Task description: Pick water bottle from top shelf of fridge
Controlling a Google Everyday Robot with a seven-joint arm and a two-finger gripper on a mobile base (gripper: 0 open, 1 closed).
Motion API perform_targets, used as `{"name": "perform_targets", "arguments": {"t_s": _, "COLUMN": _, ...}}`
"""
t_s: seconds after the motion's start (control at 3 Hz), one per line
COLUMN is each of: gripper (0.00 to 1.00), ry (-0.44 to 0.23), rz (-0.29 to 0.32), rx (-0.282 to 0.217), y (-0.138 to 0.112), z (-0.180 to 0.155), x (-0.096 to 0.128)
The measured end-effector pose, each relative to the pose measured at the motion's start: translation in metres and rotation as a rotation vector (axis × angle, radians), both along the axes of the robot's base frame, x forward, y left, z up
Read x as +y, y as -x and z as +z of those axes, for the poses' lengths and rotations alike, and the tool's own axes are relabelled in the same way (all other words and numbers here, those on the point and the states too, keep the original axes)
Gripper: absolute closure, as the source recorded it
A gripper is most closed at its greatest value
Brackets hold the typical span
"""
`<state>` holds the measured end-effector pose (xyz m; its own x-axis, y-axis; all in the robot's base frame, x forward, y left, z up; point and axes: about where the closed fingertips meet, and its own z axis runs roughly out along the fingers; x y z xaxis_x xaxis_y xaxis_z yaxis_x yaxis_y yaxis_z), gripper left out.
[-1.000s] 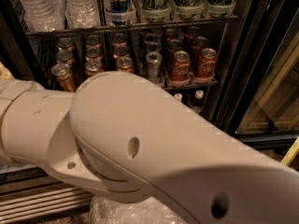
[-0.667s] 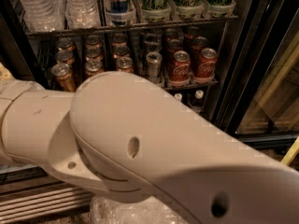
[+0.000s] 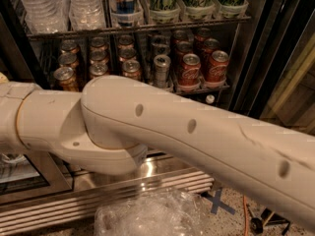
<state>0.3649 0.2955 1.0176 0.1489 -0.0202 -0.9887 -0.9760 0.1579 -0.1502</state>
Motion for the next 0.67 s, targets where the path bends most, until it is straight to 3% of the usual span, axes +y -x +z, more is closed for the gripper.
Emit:
{"name": "perform_targets", "arguments": {"t_s": 0.33, "gripper": 0.0, "ry": -0.056, "rz": 0.1, "rx": -0.014, "y": -0.0271, "z": -0.0058, "x": 0.043}}
{"name": "perform_targets", "arguments": {"t_s": 0.67, "gripper": 0.0, "ry": -0.056, "rz": 0.108, "rx": -0.015, "y": -0.0244, "z": -0.0057, "x": 0.0465}}
